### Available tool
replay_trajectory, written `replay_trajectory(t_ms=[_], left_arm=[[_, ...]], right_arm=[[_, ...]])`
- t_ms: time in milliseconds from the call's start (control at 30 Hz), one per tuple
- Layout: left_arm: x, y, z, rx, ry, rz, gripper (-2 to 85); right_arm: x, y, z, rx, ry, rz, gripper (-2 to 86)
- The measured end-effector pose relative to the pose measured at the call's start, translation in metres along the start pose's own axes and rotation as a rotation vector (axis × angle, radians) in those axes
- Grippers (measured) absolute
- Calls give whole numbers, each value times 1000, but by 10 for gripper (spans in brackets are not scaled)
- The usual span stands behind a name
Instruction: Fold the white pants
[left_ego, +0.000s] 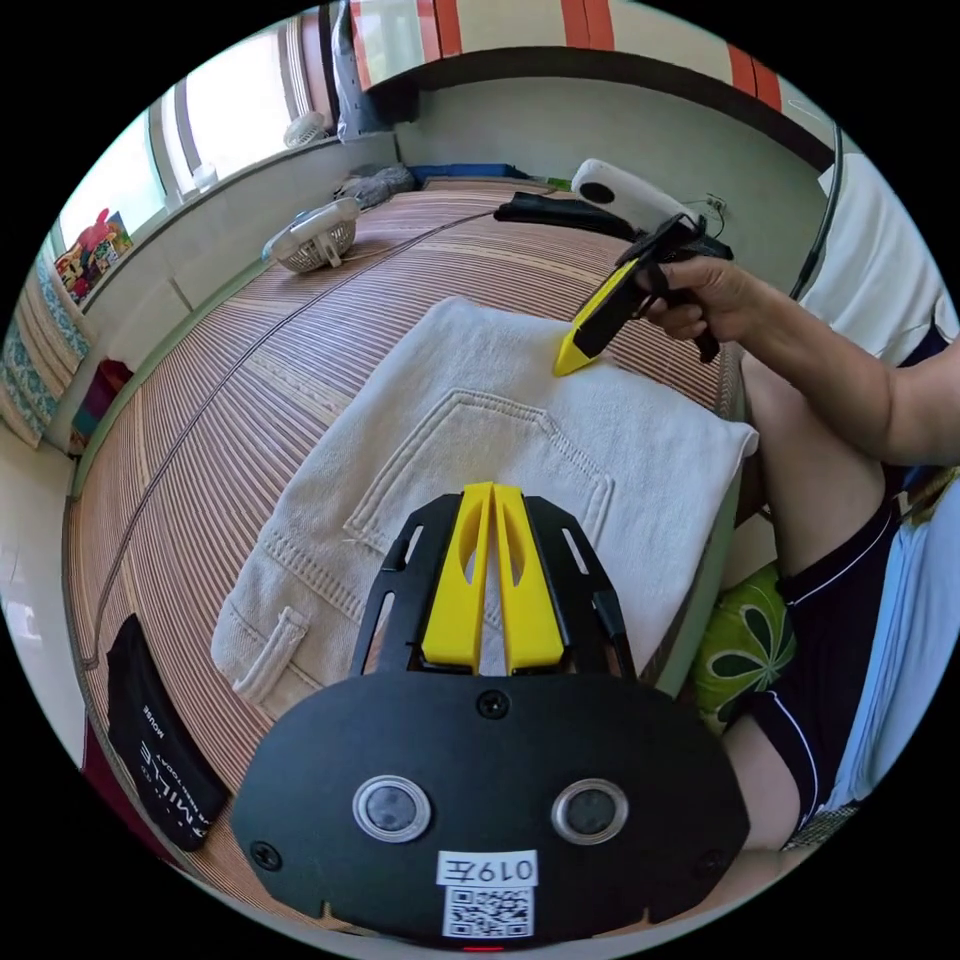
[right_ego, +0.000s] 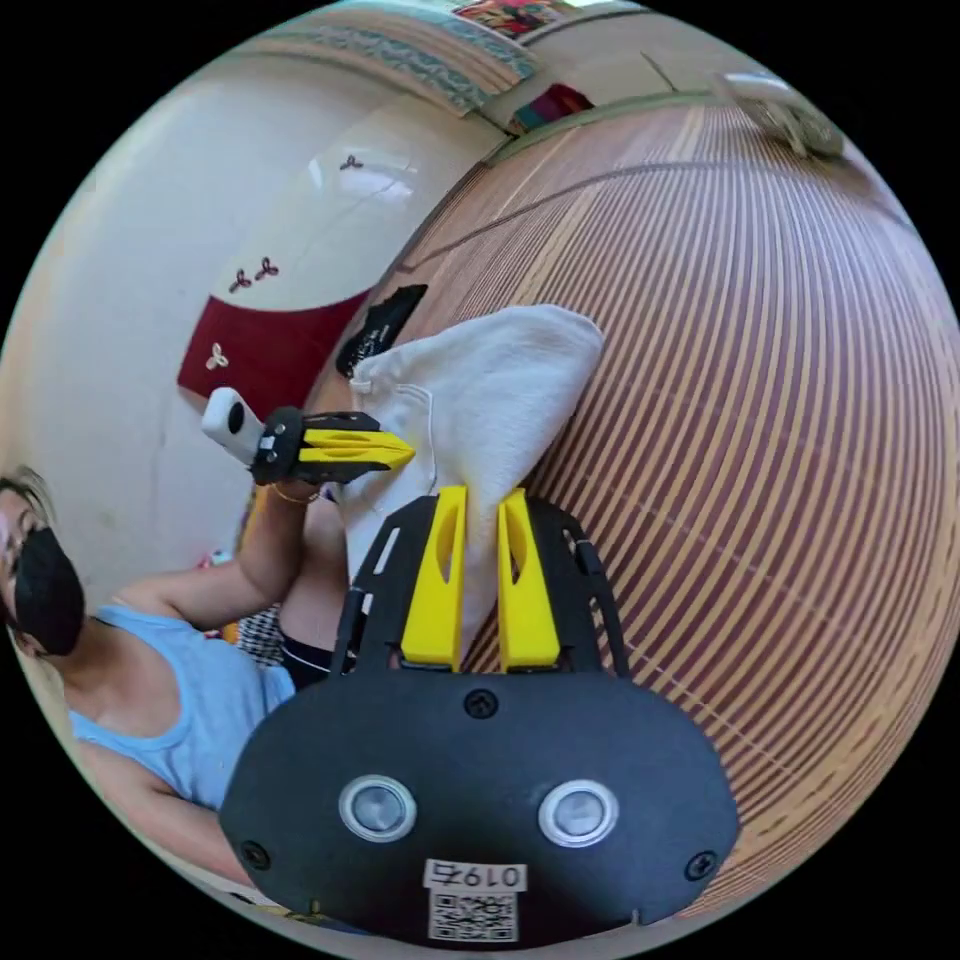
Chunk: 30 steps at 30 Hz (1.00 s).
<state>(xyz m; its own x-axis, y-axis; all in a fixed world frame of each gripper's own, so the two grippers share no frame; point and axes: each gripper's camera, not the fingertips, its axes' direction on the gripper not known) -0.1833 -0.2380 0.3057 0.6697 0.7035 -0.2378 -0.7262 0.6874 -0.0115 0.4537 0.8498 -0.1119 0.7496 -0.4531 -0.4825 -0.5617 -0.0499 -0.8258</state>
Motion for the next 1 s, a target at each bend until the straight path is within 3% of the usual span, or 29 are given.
replay_trajectory(t_ms=[100,267,400,533,733,800,1000], left_arm=[[0,0,3,-6,5,-14,10],[0,5,-19,62,45,-15,9],[-2,16,-41,102,100,-41,9],[13,26,-43,51,56,-29,8],[30,38,-37,-86,1,8,8],[33,44,-36,-97,-8,13,8],[27,62,-31,-66,82,-23,8]], right_arm=[[12,-6,-7,-17,47,4,53],[72,12,-34,11,-201,143,116],[80,29,-44,-61,-253,173,142],[95,35,-47,-87,-359,217,156],[124,42,-77,-17,-457,277,109],[117,38,-92,6,-412,237,82],[50,8,-137,-75,57,44,54]])
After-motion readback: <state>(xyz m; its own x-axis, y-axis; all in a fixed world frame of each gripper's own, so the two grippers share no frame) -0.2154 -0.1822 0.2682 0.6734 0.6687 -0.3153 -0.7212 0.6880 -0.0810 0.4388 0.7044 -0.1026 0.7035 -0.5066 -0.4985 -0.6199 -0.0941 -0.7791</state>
